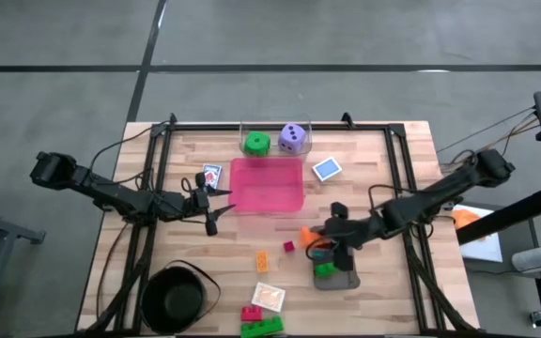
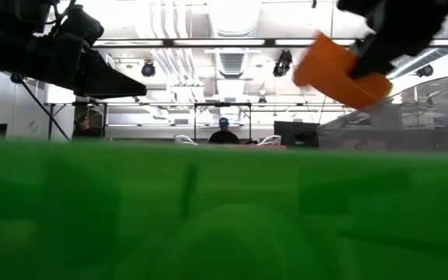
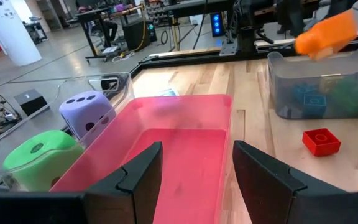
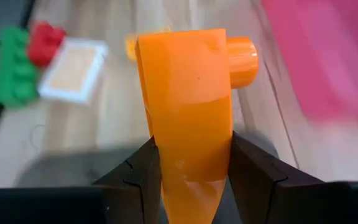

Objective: Pick & Place Toys
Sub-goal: Put the big orange game piece into the black bin

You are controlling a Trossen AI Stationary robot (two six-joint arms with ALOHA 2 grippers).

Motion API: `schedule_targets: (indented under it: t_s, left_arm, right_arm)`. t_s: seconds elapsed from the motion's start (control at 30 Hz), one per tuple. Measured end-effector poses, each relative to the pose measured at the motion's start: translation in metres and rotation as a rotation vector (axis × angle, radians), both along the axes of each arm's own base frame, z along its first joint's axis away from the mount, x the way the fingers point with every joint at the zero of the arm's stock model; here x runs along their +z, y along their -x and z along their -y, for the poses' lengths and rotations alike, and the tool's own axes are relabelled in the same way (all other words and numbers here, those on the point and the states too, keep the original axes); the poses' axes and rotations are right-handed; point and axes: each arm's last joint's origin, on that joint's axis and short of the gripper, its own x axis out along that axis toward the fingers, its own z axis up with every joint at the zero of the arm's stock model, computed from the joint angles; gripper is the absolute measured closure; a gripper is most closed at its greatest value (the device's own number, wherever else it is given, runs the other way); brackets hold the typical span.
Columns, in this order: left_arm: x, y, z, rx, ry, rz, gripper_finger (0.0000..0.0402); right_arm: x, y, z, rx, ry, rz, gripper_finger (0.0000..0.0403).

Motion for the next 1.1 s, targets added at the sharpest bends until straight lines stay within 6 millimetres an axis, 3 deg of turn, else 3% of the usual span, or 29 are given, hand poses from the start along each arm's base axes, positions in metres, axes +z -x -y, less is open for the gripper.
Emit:
schedule_targets:
  t_s: [0.27, 0.8, 1.1]
  left_arm:
    - [0.0, 0.0, 0.0, 0.003, -0.001, 0.0, 0.0205]
    - [0.0, 0.0, 0.0, 0.003, -0.001, 0.0, 0.0204]
    - [0.0, 0.0, 0.0, 0.002, -0.001, 0.0, 0.0204]
  right_arm:
    - [-0.005, 0.025, 0.004, -0.099, -0.021, -0.184, 0.0259]
    - [-0.049, 0.007, -0.01, -0.103, 0.033, -0.376, 0.0258]
    - [-0.042, -0.001, -0.015, -0.1, 0.019, -0.357, 0.012]
